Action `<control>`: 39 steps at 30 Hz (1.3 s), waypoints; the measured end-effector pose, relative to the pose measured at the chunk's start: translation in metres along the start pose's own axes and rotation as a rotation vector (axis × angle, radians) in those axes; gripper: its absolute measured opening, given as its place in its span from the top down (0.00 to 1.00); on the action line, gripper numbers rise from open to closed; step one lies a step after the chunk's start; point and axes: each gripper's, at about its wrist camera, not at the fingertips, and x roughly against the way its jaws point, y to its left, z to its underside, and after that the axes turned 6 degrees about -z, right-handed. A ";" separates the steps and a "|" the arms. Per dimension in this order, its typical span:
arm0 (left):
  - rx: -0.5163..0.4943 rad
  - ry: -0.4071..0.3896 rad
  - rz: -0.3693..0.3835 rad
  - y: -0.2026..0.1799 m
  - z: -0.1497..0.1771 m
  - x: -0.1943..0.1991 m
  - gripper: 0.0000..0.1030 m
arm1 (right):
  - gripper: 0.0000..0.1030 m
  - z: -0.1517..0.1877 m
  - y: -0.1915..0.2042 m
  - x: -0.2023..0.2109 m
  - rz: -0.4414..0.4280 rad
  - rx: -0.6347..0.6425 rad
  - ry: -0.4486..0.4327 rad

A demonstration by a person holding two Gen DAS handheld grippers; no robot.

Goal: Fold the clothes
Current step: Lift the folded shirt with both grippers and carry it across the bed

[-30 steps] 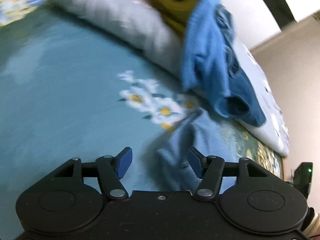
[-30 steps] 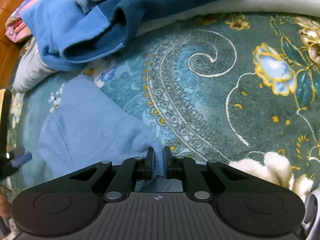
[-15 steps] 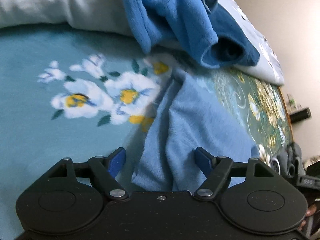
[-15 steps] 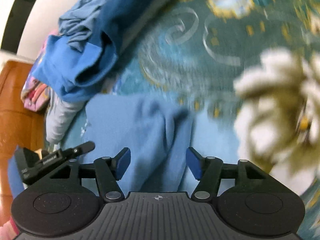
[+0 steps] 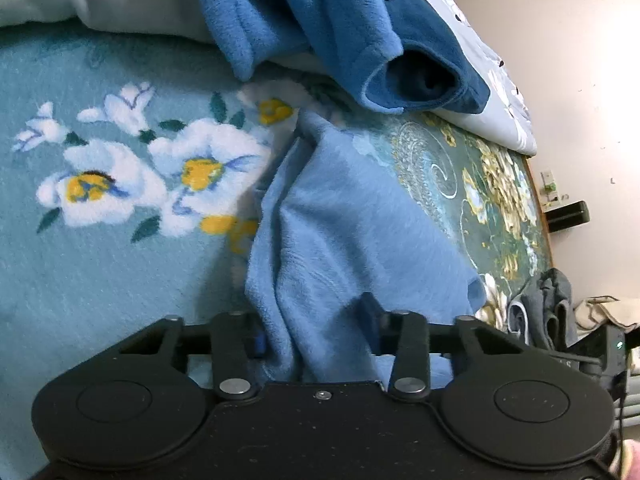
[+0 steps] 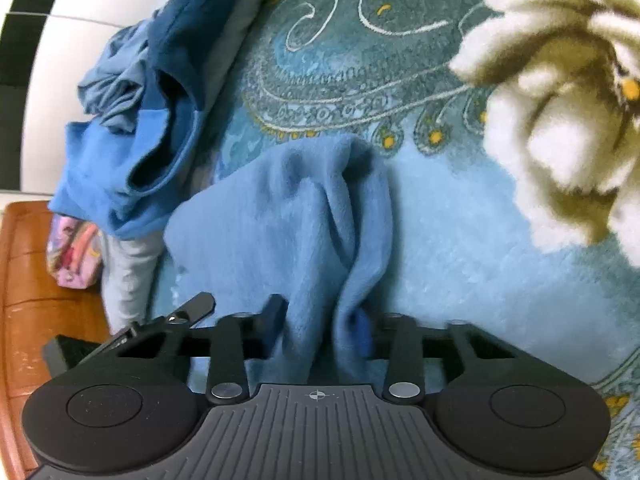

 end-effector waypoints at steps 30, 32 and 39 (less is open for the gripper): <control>-0.214 -0.260 -0.070 -0.303 0.133 0.132 0.84 | 0.89 -0.024 0.088 0.296 0.054 0.565 0.123; -0.180 -0.280 -0.081 -0.335 0.146 0.124 0.84 | 0.89 -0.041 0.066 0.322 0.027 0.577 0.126; -0.124 -0.254 -0.059 -0.457 0.171 0.059 0.83 | 0.89 -0.110 0.000 0.419 0.028 0.634 0.113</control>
